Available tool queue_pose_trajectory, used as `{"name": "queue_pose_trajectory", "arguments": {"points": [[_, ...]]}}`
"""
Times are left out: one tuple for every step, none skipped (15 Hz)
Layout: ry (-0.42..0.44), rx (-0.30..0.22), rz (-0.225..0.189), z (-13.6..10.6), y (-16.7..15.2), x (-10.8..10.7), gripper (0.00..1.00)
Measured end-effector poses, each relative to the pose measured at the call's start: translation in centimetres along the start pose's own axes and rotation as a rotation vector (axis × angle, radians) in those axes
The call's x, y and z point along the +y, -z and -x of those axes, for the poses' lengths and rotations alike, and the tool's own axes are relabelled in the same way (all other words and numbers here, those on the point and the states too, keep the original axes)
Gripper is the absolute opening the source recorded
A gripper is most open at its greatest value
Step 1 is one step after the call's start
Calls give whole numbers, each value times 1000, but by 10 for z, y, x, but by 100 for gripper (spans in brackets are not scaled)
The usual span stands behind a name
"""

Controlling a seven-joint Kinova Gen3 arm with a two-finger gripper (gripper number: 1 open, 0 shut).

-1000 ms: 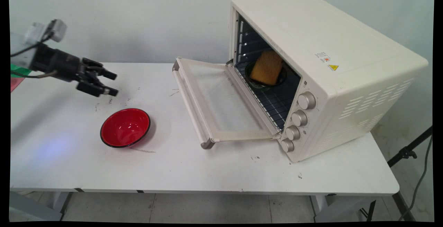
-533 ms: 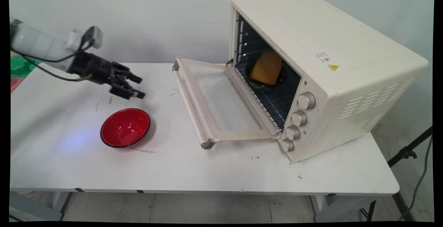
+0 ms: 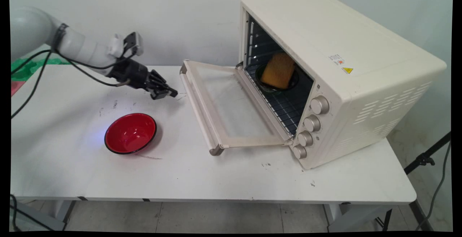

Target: Close the oven

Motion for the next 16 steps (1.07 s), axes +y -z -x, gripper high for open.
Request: {"name": "queue_pose_trajectory", "arguments": {"points": [[-5,-3,-3,-6,-7,0,0],[-9,-7,-5,-11,-14,0,0],[-11,-10,-6,-16,-20,-1,0],[-13,-13,-8,-20,-25,-1,0],[-15,-17,-9,-26,-31,-1,0],[-16,-18,-10,-30,-36,-1,0],[-15,-20,-12,-35,-40,-1,0],[-13,-21,-15,-38,-42,-1,0],[-13,-21,-16,-40,-44,-1,0],[-6,-22,-22,-42,-43,-1,0],[-6,-22,-23,-44,-43,-1,0],[-11,-20,-23,-53,-46,-2,0],[-9,-18,-26,-58,-46,-2,0],[-13,-16,-24,-65,-48,-2,0],[-11,-13,-28,-69,-46,-3,0],[-6,-9,-35,-71,-42,-3,0]]}}
